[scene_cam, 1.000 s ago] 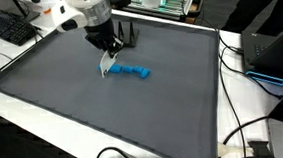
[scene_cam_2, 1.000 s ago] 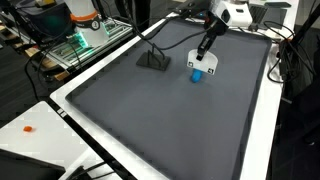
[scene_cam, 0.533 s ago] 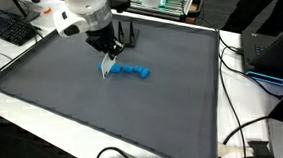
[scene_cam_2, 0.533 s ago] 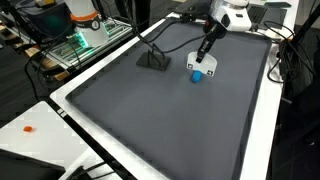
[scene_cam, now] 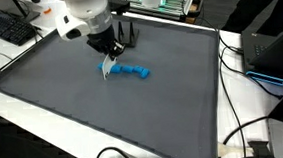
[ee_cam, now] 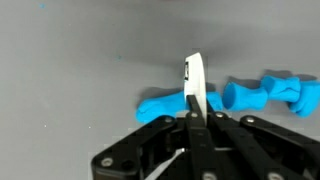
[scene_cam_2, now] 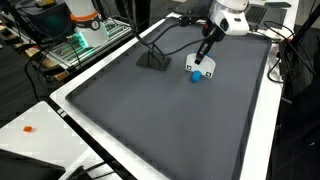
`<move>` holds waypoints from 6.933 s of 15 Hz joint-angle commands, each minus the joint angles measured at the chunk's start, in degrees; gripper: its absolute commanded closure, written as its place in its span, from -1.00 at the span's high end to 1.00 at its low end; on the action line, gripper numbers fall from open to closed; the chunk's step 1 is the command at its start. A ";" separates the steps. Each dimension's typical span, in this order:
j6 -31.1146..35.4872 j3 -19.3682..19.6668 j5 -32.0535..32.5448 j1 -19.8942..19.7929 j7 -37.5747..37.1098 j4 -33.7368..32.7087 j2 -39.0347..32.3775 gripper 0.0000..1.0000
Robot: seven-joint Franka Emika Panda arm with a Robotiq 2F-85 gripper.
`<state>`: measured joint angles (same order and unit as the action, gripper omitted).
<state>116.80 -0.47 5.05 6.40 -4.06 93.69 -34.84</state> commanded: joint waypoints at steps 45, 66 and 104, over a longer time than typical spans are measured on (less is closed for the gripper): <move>16.71 0.03 -24.21 -3.93 -39.95 40.67 31.04 -0.98; 27.71 0.59 -35.49 -6.12 -39.37 48.71 30.77 -0.98; 11.60 0.11 -9.20 -6.42 -41.49 45.11 45.24 1.00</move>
<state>132.05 1.31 -7.37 -0.12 -49.30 139.80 6.74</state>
